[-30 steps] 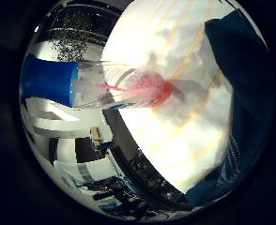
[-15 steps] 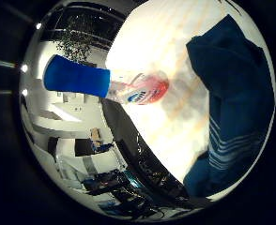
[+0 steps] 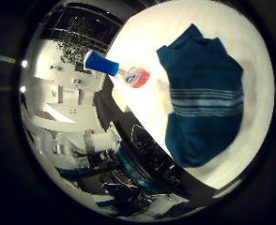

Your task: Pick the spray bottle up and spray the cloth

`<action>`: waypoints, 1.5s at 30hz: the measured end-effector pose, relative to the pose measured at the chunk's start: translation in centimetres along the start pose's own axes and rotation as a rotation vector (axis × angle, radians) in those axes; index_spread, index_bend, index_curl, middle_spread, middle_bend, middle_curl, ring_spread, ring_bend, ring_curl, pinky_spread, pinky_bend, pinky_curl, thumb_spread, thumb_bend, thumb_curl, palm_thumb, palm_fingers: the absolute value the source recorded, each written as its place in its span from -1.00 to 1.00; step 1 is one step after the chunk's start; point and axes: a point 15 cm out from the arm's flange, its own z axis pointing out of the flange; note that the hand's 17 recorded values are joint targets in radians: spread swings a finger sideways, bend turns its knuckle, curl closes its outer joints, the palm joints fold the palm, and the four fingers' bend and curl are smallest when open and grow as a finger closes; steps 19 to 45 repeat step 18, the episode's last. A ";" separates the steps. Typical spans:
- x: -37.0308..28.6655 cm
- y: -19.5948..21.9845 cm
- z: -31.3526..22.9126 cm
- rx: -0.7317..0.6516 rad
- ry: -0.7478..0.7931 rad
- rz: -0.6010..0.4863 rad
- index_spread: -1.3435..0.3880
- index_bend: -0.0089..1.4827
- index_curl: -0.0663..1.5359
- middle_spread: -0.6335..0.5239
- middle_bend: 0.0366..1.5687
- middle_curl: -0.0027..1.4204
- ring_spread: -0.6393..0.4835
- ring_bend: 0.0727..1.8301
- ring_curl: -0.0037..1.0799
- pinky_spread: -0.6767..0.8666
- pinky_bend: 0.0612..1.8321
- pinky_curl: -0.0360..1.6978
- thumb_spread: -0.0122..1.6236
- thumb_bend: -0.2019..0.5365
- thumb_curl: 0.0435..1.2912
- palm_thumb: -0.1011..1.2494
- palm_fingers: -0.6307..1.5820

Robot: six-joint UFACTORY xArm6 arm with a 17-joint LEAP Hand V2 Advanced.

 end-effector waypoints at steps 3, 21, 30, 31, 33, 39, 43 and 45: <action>0.6 2.2 -3.2 0.018 0.035 0.018 0.16 -0.75 -0.48 0.08 -0.65 -0.46 0.17 -0.38 -0.41 0.18 -0.52 -0.34 0.31 -0.52 -0.37 0.23 -0.16; 3.0 10.6 -14.3 0.124 0.064 0.090 0.18 -0.74 -0.46 0.06 -0.65 -0.46 0.17 -0.39 -0.42 0.17 -0.55 -0.36 0.33 -0.51 -0.39 0.22 -0.13; 3.0 10.6 -14.3 0.124 0.064 0.090 0.18 -0.74 -0.46 0.06 -0.65 -0.46 0.17 -0.39 -0.42 0.17 -0.55 -0.36 0.33 -0.51 -0.39 0.22 -0.13; 3.0 10.6 -14.3 0.124 0.064 0.090 0.18 -0.74 -0.46 0.06 -0.65 -0.46 0.17 -0.39 -0.42 0.17 -0.55 -0.36 0.33 -0.51 -0.39 0.22 -0.13; 3.0 10.6 -14.3 0.124 0.064 0.090 0.18 -0.74 -0.46 0.06 -0.65 -0.46 0.17 -0.39 -0.42 0.17 -0.55 -0.36 0.33 -0.51 -0.39 0.22 -0.13; 3.0 10.6 -14.3 0.124 0.064 0.090 0.18 -0.74 -0.46 0.06 -0.65 -0.46 0.17 -0.39 -0.42 0.17 -0.55 -0.36 0.33 -0.51 -0.39 0.22 -0.13; 3.0 10.6 -14.3 0.124 0.064 0.090 0.18 -0.74 -0.46 0.06 -0.65 -0.46 0.17 -0.39 -0.42 0.17 -0.55 -0.36 0.33 -0.51 -0.39 0.22 -0.13; 3.0 10.6 -14.3 0.124 0.064 0.090 0.18 -0.74 -0.46 0.06 -0.65 -0.46 0.17 -0.39 -0.42 0.17 -0.55 -0.36 0.33 -0.51 -0.39 0.22 -0.13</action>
